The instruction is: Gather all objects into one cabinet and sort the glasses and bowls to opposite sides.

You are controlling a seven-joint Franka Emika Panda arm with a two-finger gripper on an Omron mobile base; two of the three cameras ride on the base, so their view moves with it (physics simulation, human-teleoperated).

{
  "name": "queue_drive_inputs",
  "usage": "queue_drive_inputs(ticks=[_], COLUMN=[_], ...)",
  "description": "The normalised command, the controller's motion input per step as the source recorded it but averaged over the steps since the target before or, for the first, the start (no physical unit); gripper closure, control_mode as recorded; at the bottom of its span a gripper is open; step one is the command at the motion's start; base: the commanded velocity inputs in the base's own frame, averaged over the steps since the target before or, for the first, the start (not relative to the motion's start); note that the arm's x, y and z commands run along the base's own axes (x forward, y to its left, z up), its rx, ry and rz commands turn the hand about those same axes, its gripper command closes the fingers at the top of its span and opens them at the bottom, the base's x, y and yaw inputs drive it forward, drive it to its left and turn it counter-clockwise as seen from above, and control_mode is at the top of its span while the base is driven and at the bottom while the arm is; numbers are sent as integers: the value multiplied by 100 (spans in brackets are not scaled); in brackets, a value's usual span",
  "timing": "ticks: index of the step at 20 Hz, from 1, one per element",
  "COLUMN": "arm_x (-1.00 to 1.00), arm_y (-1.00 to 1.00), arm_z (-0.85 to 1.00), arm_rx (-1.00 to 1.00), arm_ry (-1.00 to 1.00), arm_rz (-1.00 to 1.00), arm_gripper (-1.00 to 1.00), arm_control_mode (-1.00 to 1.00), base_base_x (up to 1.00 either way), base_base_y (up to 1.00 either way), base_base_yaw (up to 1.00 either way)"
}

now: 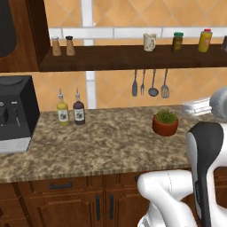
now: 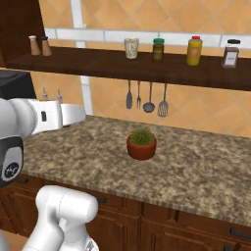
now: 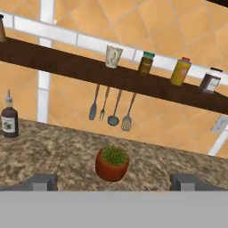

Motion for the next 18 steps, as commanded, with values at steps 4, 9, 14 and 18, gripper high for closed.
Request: queue_drive_inputs(ticks=[4, 9, 14, 18], arm_x=[-39, -14, 31, 51], arm_y=[14, 1, 0, 0], arm_z=[100, 44, 45, 43], arm_rx=[0, 1, 10, 11], arm_ry=[-21, -4, 5, 10], arm_rz=[1, 8, 6, 2], arm_gripper=[-100, -100, -100, -100], arm_control_mode=[-100, -100, -100, -100], base_base_x=[0, 0, 0, 0], base_base_y=[0, 0, 0, 0], base_base_yaw=[0, 0, 0, 0])
